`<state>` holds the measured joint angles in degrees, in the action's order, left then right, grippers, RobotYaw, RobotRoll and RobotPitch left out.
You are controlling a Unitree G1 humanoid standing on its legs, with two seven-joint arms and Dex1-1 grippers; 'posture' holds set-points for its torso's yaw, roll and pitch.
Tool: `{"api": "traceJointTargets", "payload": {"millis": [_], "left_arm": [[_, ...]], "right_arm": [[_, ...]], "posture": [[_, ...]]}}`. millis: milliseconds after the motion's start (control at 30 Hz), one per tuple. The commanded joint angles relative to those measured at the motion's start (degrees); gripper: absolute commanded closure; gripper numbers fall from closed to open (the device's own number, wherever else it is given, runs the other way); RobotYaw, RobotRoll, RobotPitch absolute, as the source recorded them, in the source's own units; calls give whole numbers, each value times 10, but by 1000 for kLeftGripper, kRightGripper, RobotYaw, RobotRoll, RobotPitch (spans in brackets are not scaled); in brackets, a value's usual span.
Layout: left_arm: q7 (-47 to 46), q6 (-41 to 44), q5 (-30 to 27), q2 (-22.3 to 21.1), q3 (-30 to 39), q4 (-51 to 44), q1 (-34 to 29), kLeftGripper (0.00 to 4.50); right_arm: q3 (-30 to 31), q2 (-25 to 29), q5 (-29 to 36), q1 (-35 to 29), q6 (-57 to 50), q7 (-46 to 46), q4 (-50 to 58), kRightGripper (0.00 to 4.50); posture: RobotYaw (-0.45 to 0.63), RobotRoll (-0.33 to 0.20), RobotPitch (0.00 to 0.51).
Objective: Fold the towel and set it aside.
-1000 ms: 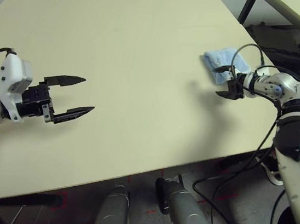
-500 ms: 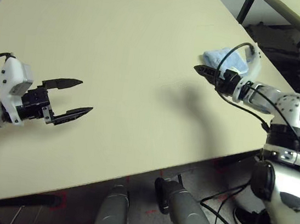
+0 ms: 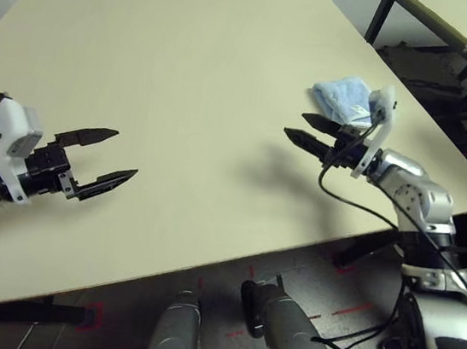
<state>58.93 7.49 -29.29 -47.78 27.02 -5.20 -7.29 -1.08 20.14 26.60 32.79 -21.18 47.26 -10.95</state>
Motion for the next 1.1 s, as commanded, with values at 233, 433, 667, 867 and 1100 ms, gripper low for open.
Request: {"api": "traceJointTargets", "payload": {"millis": [233, 433, 667, 867, 1100], "left_arm": [[-221, 34, 76, 85, 36, -33, -29, 0], [-343, 49, 129, 146, 36, -42, -45, 0], [-408, 45, 139, 180, 55, -29, -42, 0], [-417, 42, 134, 184, 56, -23, -37, 0], [-435, 35, 129, 193, 68, -10, -26, 0]], "right_arm": [[-84, -38, -36, 9, 112, -140, -72, 26], [-102, -40, -47, 17, 150, -171, -114, 26], [-111, -27, -47, 15, 168, -164, -136, 26], [-114, -31, -45, 8, 169, -159, -141, 26], [-117, -31, -46, 10, 170, -154, -147, 26]], "posture": [[-89, 0, 125], [-83, 0, 120], [-105, 0, 126], [-116, 0, 124], [-111, 0, 121]]}}
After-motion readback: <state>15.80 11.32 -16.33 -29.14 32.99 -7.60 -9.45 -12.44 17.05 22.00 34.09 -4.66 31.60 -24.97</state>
